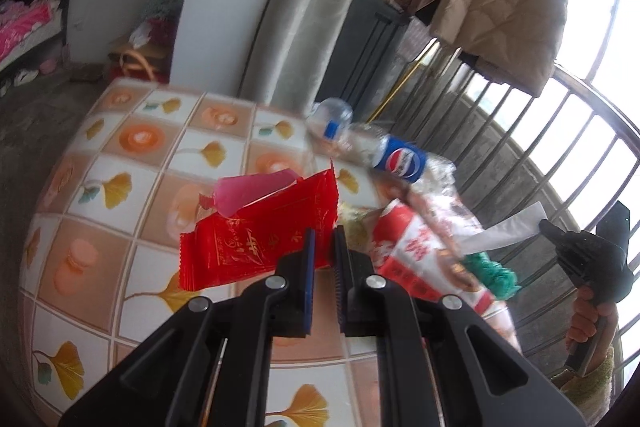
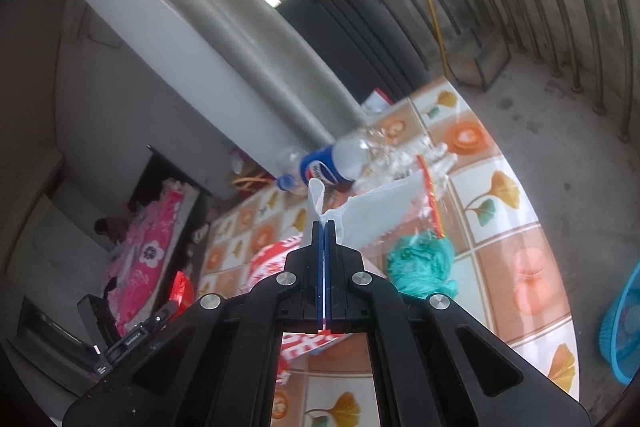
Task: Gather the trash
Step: 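Grasp the red snack wrapper with the left gripper while the right gripper grasps the white tissue, then carry wrapper and tissue over the blue wastebasket and open both grippers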
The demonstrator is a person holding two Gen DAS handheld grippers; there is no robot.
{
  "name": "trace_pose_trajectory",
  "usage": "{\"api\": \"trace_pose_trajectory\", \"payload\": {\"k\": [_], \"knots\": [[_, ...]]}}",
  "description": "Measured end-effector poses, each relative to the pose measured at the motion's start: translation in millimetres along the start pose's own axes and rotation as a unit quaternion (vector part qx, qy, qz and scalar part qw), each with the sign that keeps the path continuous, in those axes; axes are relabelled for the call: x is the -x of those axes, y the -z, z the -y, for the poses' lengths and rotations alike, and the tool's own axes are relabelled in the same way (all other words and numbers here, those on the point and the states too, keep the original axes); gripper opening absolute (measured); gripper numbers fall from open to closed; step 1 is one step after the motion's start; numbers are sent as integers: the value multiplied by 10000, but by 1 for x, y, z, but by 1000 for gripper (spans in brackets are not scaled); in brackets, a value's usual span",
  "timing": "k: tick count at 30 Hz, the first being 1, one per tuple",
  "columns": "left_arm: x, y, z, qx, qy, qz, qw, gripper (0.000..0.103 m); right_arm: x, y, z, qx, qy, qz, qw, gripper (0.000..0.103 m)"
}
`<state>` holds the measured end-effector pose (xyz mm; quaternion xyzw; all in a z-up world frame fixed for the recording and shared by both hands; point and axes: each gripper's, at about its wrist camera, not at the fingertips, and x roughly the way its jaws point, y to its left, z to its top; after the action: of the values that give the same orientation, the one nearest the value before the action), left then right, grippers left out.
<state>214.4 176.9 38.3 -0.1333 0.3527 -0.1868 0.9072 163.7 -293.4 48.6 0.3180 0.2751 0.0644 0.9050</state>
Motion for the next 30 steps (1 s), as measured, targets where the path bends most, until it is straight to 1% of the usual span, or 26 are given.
{"api": "trace_pose_trajectory", "payload": {"k": [7,12,14,17,22,26,30], "knots": [[31,-12,39,-345,419,349,9979,8,33,2,-10,139,18,289,9995,0],[45,-17,72,-607,839,464,9935,8,63,6,-7,129,59,546,9984,0],[49,-19,91,-770,1028,482,9905,8,73,8,-4,118,90,659,9977,0],[53,-19,119,-1061,1346,470,9841,8,95,11,2,66,158,842,9963,0],[51,-13,173,-1486,1945,325,9690,8,131,19,19,-83,387,1137,9927,0],[39,-5,218,-1739,2438,60,9541,8,155,25,38,-297,577,1329,9890,0],[24,8,263,-1942,2775,-221,9406,8,179,32,59,-513,801,1506,9840,0]]}}
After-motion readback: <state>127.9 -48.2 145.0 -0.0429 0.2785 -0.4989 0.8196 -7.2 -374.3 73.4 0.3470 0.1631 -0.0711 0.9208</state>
